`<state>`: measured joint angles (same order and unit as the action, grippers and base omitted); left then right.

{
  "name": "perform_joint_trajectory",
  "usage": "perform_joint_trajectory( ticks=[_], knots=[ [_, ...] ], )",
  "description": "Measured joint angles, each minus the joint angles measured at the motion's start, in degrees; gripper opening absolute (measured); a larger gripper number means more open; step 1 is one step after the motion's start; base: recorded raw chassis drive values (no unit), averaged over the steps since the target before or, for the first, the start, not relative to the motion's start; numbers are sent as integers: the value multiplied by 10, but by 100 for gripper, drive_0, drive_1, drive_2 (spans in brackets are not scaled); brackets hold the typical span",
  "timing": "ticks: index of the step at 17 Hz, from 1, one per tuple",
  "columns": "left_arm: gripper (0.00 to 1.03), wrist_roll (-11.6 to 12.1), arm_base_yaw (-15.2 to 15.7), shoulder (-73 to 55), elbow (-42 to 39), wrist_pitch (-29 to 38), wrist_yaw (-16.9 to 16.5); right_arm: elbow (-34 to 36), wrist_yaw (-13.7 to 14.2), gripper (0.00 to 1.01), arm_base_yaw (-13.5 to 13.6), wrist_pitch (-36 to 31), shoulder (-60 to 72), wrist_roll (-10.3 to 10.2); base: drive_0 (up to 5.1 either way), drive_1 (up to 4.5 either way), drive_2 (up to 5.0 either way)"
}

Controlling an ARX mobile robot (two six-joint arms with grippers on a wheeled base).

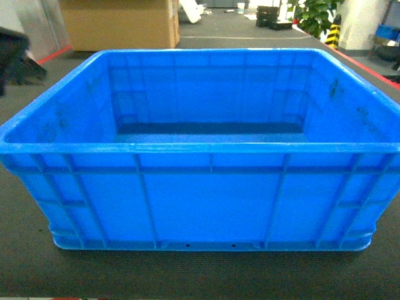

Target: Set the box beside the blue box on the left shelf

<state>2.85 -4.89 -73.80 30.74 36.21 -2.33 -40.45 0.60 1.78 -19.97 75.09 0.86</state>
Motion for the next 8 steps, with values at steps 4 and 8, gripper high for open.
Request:
perform_joint_trajectory(
  ticks=[4,8],
  knots=[
    [98,-15,-24,-123,109,-42,42,-139,-34,98,16,114,163,-80,0,0,0],
    [98,-39,-24,-164,154,-146,79,-159,-37,98,28,145,202,-135,0,0,0]
  ],
)
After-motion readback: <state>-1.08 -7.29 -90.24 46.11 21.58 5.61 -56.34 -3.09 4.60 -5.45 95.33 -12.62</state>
